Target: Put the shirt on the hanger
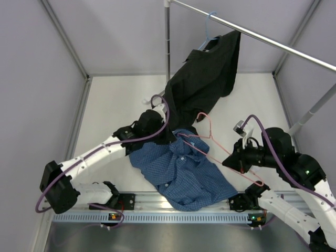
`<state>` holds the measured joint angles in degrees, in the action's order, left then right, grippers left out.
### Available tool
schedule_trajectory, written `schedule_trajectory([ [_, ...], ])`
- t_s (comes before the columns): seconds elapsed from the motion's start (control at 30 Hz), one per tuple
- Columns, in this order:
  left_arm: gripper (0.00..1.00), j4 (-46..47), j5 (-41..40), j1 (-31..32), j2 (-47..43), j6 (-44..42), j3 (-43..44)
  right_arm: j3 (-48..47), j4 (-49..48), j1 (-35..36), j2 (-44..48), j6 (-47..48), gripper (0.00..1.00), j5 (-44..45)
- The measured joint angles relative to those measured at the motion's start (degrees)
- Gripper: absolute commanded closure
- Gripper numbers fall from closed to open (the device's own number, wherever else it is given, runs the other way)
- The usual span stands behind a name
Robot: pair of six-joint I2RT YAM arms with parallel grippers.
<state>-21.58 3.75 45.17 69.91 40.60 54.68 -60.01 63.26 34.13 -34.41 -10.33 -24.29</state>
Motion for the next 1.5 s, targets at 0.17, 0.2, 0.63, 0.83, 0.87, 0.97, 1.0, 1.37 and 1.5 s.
schedule_trajectory([
  [0.17, 1.0, -4.4, 0.8, 5.0, 3.7, -4.4, 5.1, 7.3, -6.2, 0.0, 0.5, -0.5, 1.0, -3.1],
  [0.2, 1.0, -6.2, -0.4, 7.7, 4.3, -5.5, 7.3, 8.9, -7.5, 0.0, 0.7, -0.7, 1.0, -4.0],
  [0.63, 1.0, -21.8, -10.6, 24.6, 0.5, -15.4, 24.0, 17.0, -26.8, 0.1, 4.1, -5.1, 1.0, -16.3],
  [0.83, 1.0, -27.9, -18.8, 26.3, 0.7, -16.6, 35.4, 22.0, -38.9, 0.3, 20.3, -11.8, 1.0, -2.7],
  [0.87, 1.0, -28.3, -21.2, 26.2, 0.7, -16.7, 37.7, 22.5, -40.7, 0.3, 23.5, -12.6, 1.0, -0.5],
  [0.97, 1.0, -28.6, -27.1, 26.3, 0.9, -17.7, 44.0, 22.7, -45.0, 0.3, 27.9, -14.0, 1.0, 2.9],
  [1.0, 1.0, -28.6, -28.2, 26.3, 1.1, -18.2, 45.5, 22.4, -45.7, 0.3, 27.5, -13.9, 1.0, 3.0],
  [1.37, 1.0, -29.2, -29.7, 26.3, 6.0, -21.2, 43.5, 20.0, -37.0, 0.3, 21.0, -10.3, 1.0, -5.7],
  [1.5, 1.0, -29.8, -24.6, 27.1, 7.3, -21.5, 40.2, 21.7, -37.1, 0.3, 21.9, -10.3, 1.0, -8.8],
])
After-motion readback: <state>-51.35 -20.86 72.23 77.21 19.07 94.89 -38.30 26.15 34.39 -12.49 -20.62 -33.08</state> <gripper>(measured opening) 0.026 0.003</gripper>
